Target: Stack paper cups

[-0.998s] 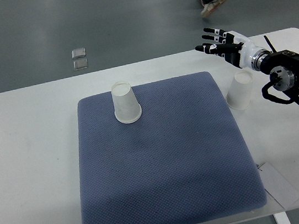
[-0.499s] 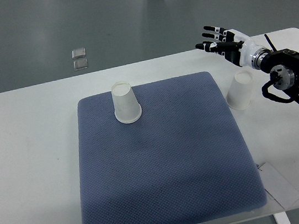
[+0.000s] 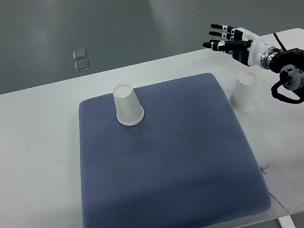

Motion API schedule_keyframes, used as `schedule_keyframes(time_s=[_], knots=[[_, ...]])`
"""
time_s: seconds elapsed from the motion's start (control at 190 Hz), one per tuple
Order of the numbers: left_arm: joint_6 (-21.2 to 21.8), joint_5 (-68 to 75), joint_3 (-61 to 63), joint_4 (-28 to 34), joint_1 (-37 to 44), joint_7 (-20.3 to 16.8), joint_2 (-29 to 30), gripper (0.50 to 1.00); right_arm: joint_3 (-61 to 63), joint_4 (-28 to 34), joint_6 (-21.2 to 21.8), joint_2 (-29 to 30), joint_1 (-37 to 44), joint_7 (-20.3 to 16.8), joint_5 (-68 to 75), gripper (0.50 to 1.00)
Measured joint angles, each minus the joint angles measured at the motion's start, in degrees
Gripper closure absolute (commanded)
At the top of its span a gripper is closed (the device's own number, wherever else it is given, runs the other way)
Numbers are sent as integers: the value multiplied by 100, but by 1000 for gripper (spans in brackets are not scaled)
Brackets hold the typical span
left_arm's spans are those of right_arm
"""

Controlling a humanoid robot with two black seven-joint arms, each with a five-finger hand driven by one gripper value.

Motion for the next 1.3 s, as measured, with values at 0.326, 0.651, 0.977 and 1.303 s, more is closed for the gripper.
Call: schedule_keyframes(time_s=[0.326, 0.651, 0.977, 1.303], knots=[[0, -1, -2, 0, 0, -2, 0, 500, 12, 0, 13, -64, 20, 9, 13, 585], [0, -1, -2, 0, -1, -2, 0, 500, -49, 53, 82, -129, 27, -4, -36, 589], [0, 0, 0, 2, 0, -2, 0, 500, -121, 648, 697, -806, 435, 43, -2462, 589], [0, 0, 0, 2, 0, 1, 0, 500, -763, 1310, 1071, -1675, 865, 496, -5110, 589]])
